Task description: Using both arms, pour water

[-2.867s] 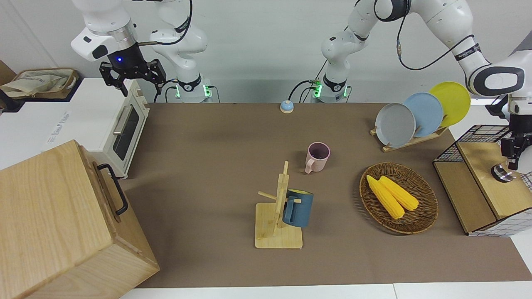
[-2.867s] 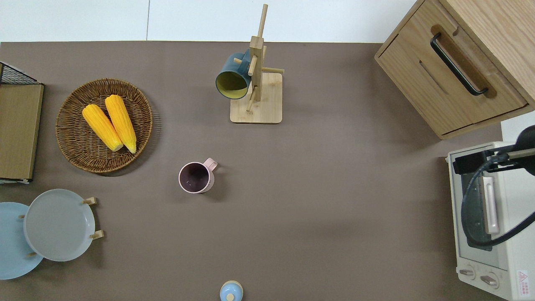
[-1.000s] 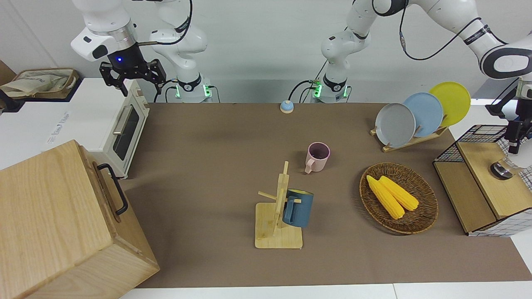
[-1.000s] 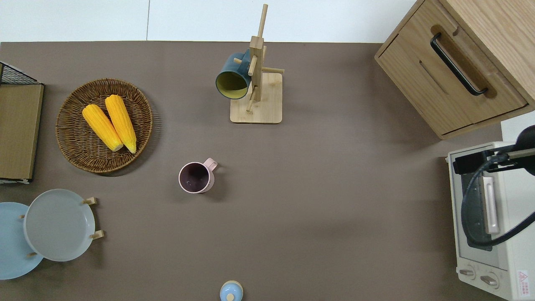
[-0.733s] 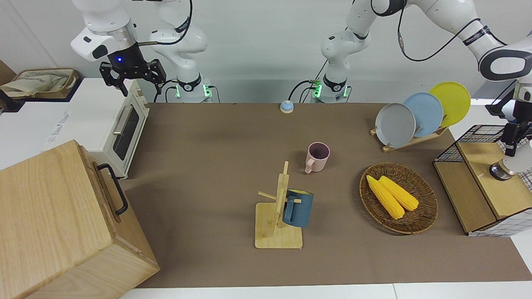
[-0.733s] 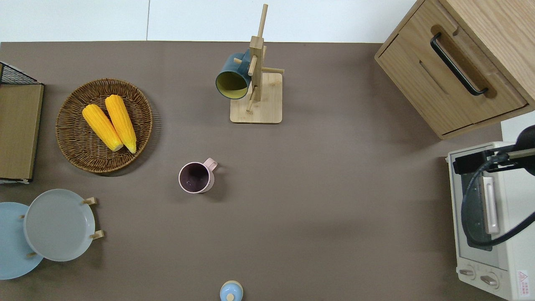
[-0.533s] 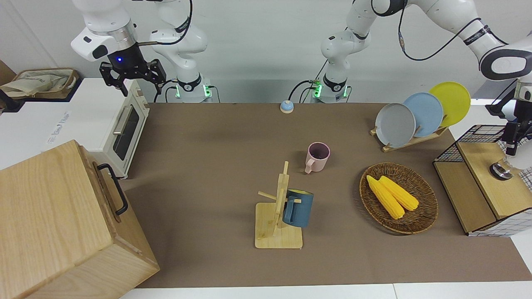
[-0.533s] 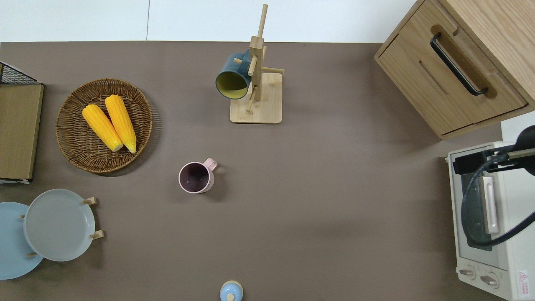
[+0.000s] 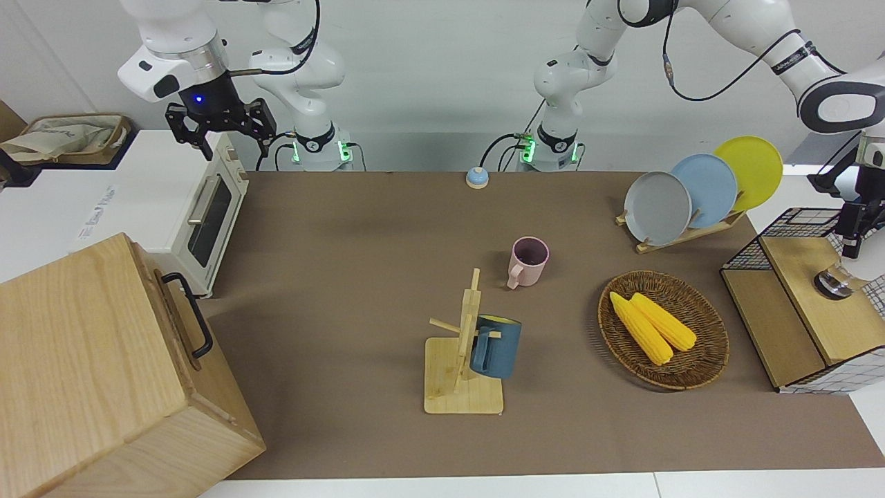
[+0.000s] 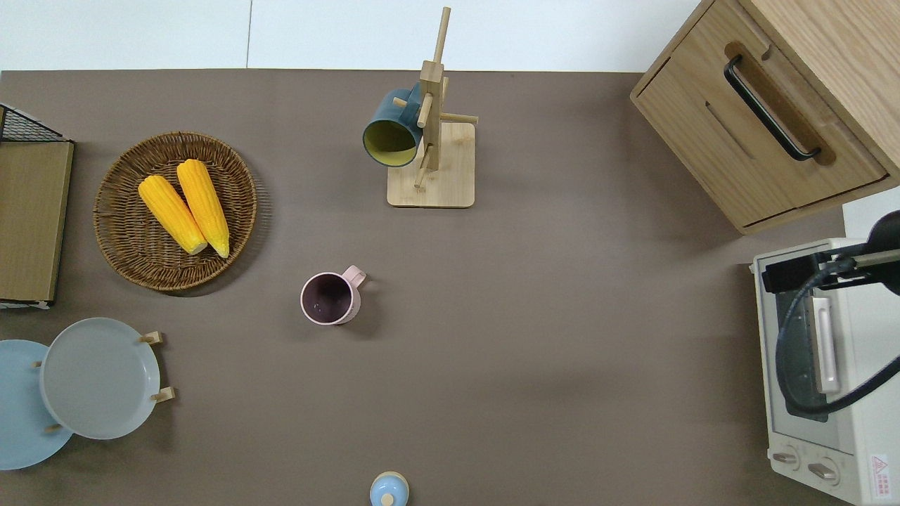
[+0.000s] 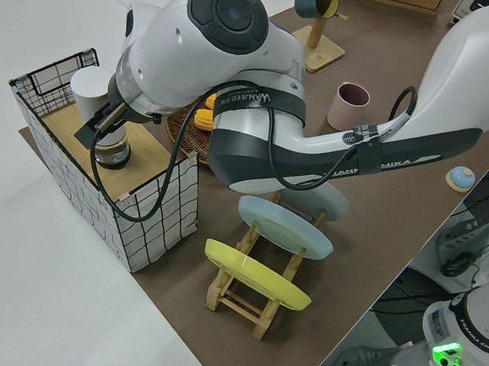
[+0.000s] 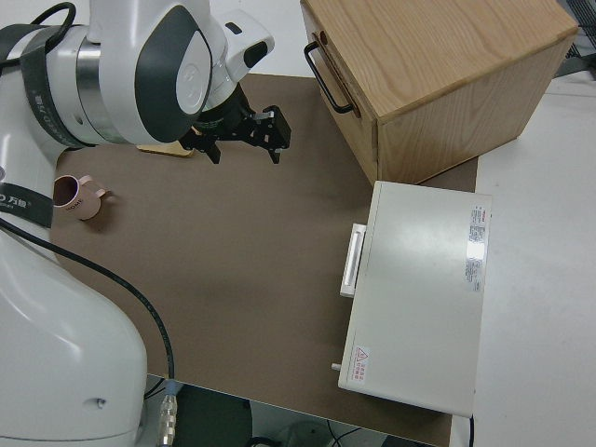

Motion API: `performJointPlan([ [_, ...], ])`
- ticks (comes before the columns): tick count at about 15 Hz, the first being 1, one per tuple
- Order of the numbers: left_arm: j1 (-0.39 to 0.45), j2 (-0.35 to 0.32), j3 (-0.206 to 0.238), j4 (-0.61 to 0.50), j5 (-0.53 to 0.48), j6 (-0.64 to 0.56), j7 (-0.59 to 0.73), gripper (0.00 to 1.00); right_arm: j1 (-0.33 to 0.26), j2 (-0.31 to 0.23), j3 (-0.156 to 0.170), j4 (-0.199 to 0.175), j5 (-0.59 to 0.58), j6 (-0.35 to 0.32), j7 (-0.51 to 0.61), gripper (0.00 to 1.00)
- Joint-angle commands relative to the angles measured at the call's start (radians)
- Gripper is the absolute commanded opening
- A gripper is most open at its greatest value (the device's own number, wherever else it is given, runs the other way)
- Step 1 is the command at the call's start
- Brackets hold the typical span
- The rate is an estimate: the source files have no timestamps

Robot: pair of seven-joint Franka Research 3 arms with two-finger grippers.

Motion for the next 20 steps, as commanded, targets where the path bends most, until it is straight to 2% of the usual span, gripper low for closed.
performJointPlan([
  [1, -0.004, -0.026, 0.012, -0.006, 0.016, -0.048, 0.003, 1.0, 0.0, -0.005, 0.004, -0.006, -0.004, 0.005, 0.017, 0.99],
  [3, -0.004, -0.038, 0.019, -0.006, 0.03, -0.097, 0.0, 1.0, 0.0, -0.005, 0.004, -0.006, -0.004, 0.005, 0.017, 0.99],
  [6, -0.004, -0.053, 0.025, 0.0, 0.126, -0.165, -0.048, 1.0, 0.0, -0.005, 0.004, -0.006, -0.004, 0.005, 0.017, 0.99],
  [9, -0.004, -0.058, 0.028, 0.007, 0.252, -0.251, -0.065, 1.0, 0.0, -0.005, 0.004, -0.006, -0.004, 0.005, 0.017, 0.99],
  [13, -0.011, -0.086, 0.021, 0.044, 0.413, -0.43, -0.129, 1.0, 0.0, -0.005, 0.004, -0.006, -0.004, 0.005, 0.017, 0.99],
  [16, -0.051, -0.11, 0.007, 0.08, 0.486, -0.568, -0.216, 1.0, 0.0, -0.005, 0.004, -0.006, -0.004, 0.005, 0.017, 0.99],
  [18, -0.111, -0.145, 0.007, 0.08, 0.516, -0.616, -0.288, 1.0, 0.0, -0.005, 0.004, -0.006, -0.004, 0.005, 0.017, 0.99],
  [20, -0.186, -0.188, -0.004, 0.08, 0.533, -0.723, -0.371, 1.0, 0.0, -0.005, 0.004, -0.006, -0.004, 0.005, 0.017, 0.99],
])
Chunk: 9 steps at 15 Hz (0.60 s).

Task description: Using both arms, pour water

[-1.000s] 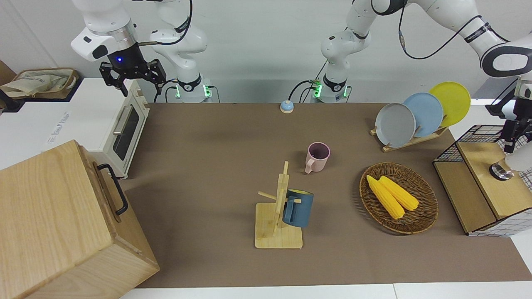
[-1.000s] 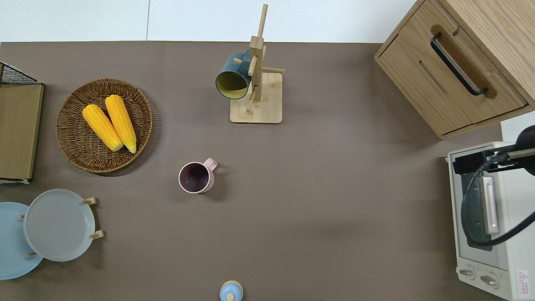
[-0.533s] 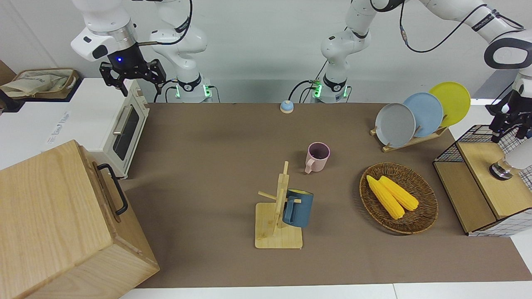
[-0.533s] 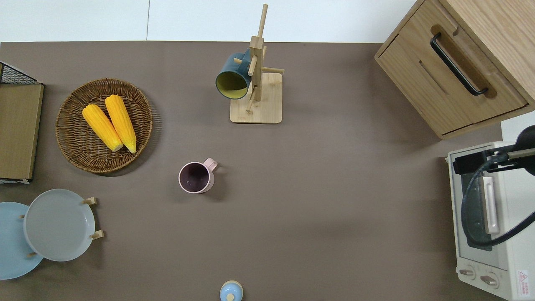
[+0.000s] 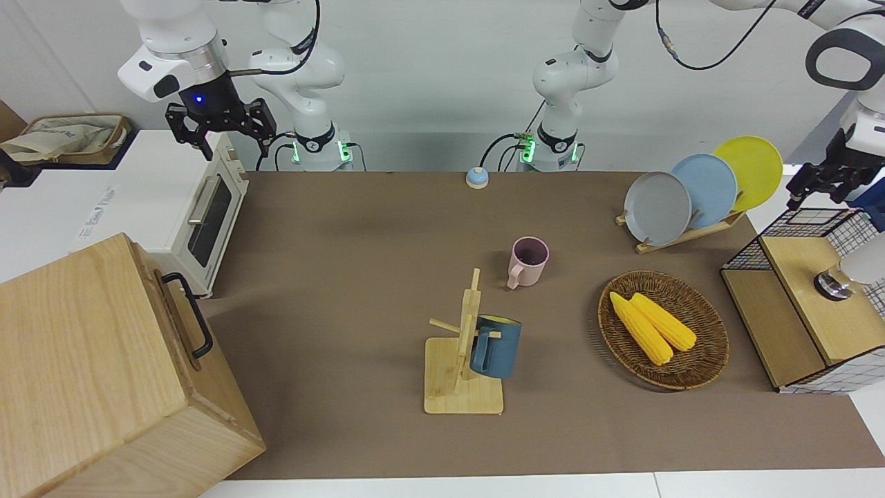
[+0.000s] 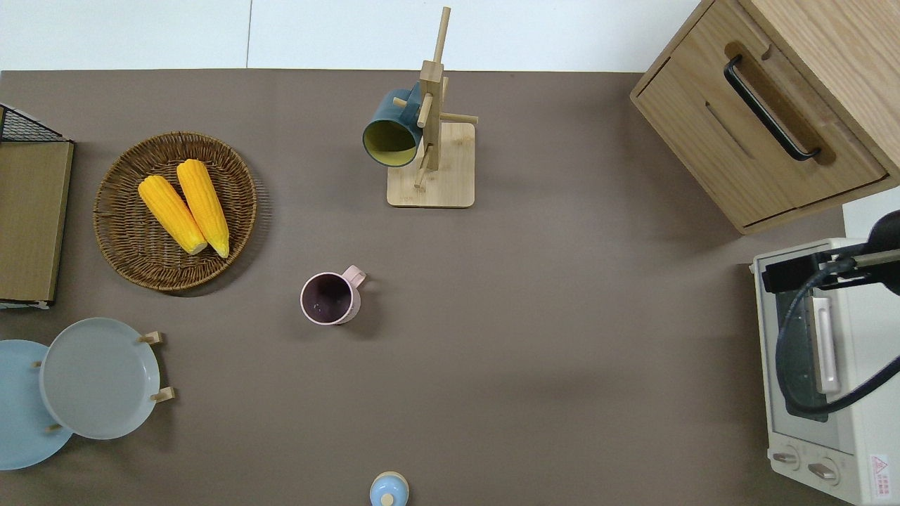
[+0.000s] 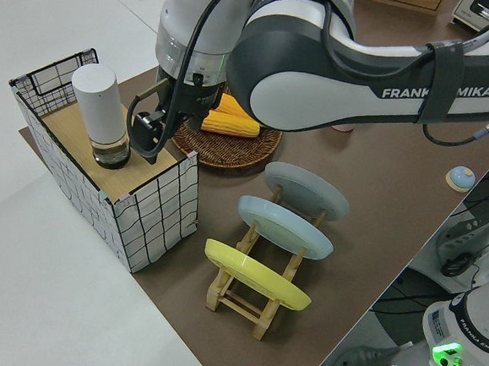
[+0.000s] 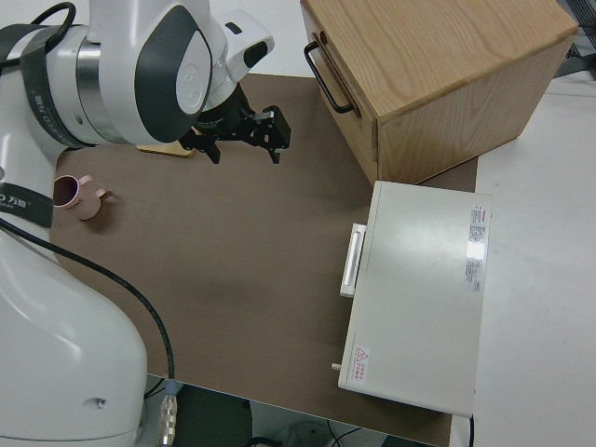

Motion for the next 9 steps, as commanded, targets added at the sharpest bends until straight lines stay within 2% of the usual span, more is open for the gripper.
performJointPlan([
  [1, -0.123, -0.072, -0.01, 0.002, 0.051, -0.154, -0.143, 1.0, 0.0, -0.007, 0.004, -0.006, -0.004, 0.005, 0.017, 0.99],
  [5, -0.215, -0.117, -0.05, 0.002, 0.045, -0.251, -0.205, 1.0, 0.0, -0.005, 0.004, -0.006, -0.004, 0.005, 0.017, 0.99],
  [7, -0.229, -0.123, -0.1, 0.002, 0.037, -0.265, -0.244, 1.0, 0.0, -0.005, 0.004, -0.006, -0.004, 0.005, 0.017, 0.99],
  [9, -0.231, -0.131, -0.171, 0.002, 0.037, -0.292, -0.292, 1.0, 0.0, -0.007, 0.004, -0.006, -0.004, 0.005, 0.017, 0.99],
])
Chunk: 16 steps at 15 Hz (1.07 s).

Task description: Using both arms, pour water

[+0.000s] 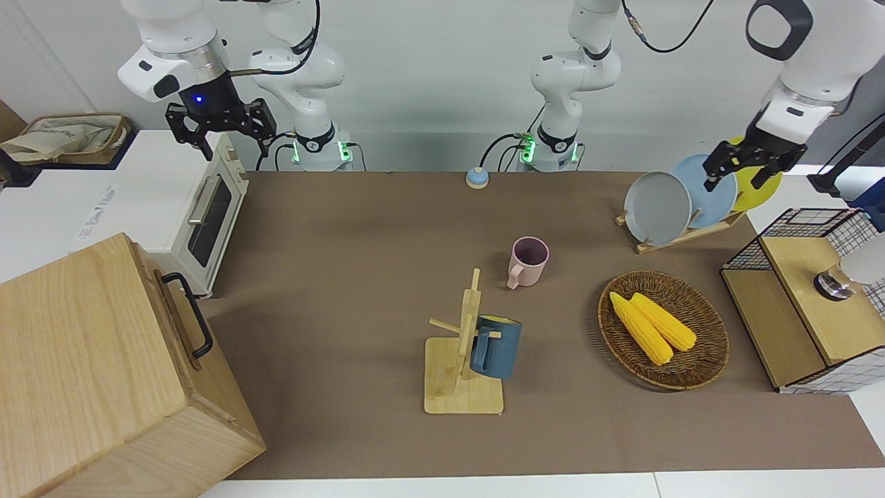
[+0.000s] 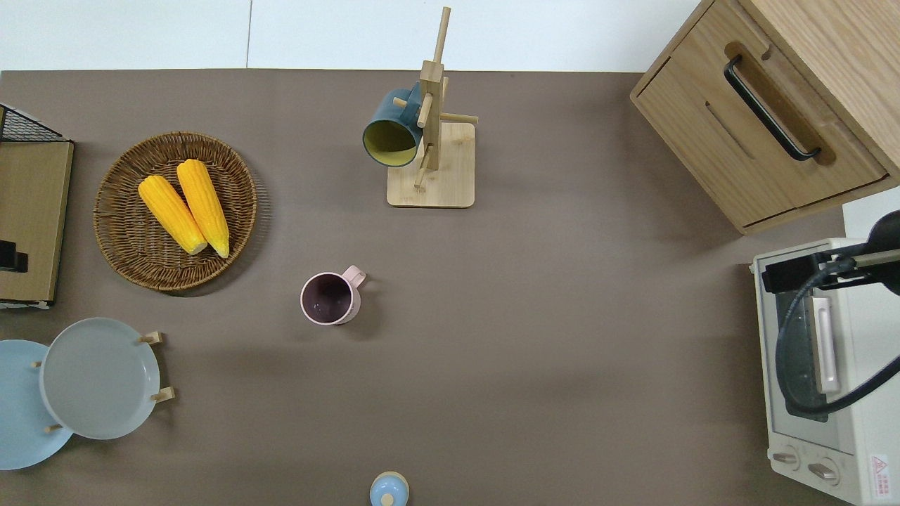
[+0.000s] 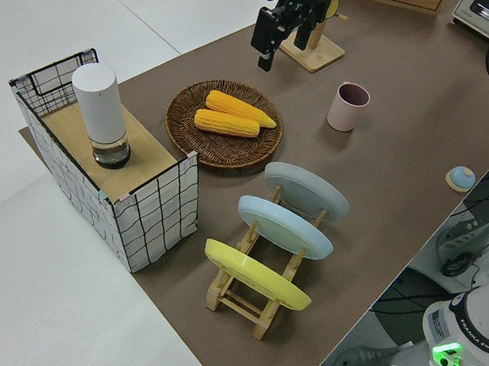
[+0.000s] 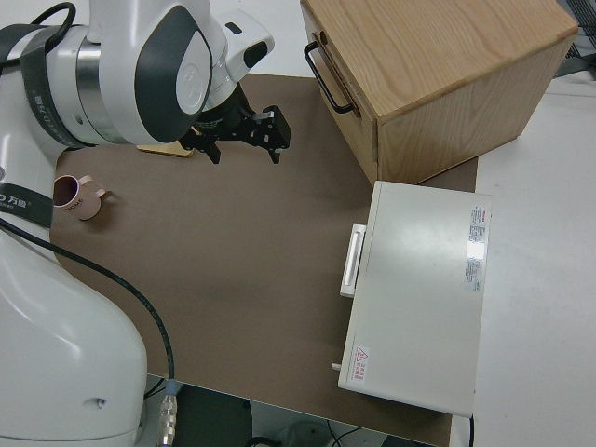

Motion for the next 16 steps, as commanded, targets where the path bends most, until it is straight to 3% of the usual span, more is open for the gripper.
performJointPlan([
  [1, -0.024, -0.021, -0.095, -0.001, 0.014, -0.049, -0.093, 1.0, 0.0, -0.005, 0.004, -0.006, -0.004, 0.005, 0.017, 0.99],
  [4, -0.067, -0.029, -0.129, -0.001, 0.015, -0.084, -0.15, 1.0, 0.0, -0.007, 0.004, -0.006, -0.004, 0.005, 0.017, 0.99],
  [6, -0.092, -0.029, -0.129, -0.001, 0.014, -0.089, -0.143, 1.0, 0.0, -0.005, 0.004, -0.006, -0.004, 0.005, 0.017, 0.99],
  [11, -0.1, -0.032, -0.178, 0.002, 0.012, -0.103, -0.147, 1.0, 0.0, -0.005, 0.004, -0.006, -0.004, 0.005, 0.017, 0.99],
  [16, -0.09, -0.035, -0.167, 0.002, -0.065, -0.103, -0.149, 1.0, 0.0, -0.005, 0.004, -0.006, -0.004, 0.005, 0.017, 0.99],
])
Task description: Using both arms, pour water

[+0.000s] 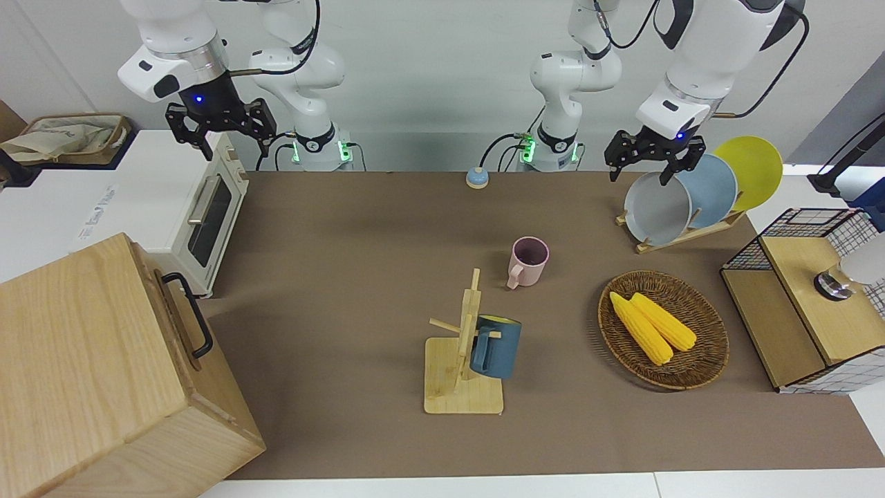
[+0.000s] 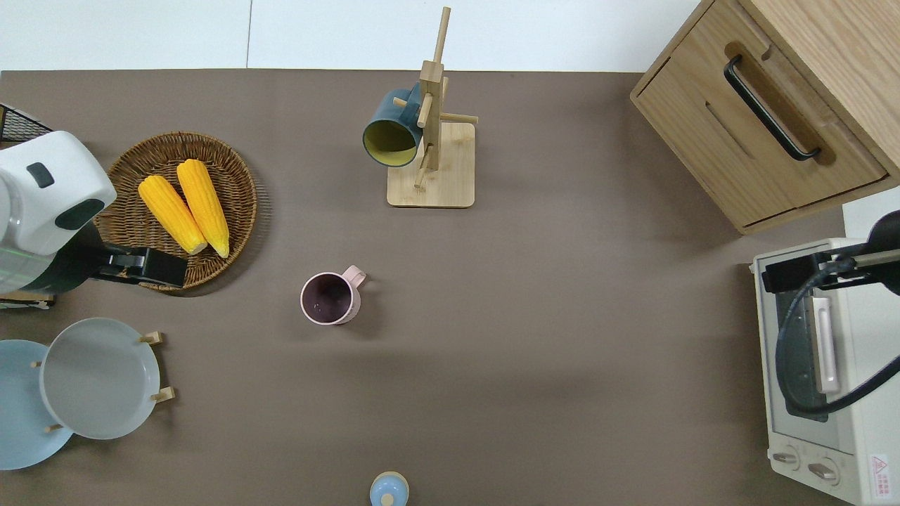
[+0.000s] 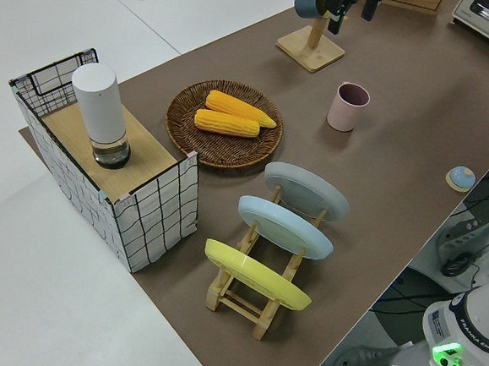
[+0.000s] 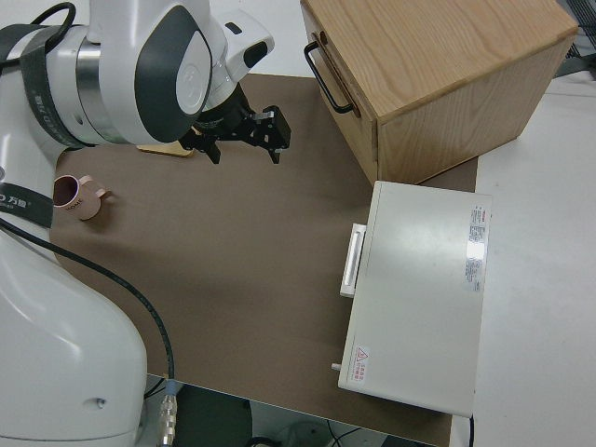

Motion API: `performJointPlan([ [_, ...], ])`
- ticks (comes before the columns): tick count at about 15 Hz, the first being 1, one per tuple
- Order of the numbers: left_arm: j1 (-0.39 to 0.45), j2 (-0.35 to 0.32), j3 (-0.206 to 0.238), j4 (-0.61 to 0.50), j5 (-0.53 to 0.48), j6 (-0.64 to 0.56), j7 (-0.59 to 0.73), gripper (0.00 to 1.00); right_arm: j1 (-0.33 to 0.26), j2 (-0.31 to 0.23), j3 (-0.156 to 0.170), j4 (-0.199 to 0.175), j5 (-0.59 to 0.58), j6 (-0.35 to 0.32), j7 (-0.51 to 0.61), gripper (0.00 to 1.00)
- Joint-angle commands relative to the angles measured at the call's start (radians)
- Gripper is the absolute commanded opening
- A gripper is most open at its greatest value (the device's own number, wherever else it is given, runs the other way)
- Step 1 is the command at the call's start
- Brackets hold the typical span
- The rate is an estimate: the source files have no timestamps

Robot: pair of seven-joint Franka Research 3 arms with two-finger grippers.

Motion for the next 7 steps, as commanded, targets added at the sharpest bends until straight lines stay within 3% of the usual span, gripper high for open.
performJointPlan([
  [1, -0.001, -0.013, 0.018, 0.002, -0.038, -0.021, -0.011, 1.0, 0.0, -0.005, 0.004, -0.006, -0.004, 0.005, 0.017, 0.99],
  [7, 0.0, -0.02, 0.015, 0.002, -0.024, -0.036, -0.01, 1.0, 0.0, -0.005, 0.004, -0.006, -0.004, 0.005, 0.017, 0.99],
])
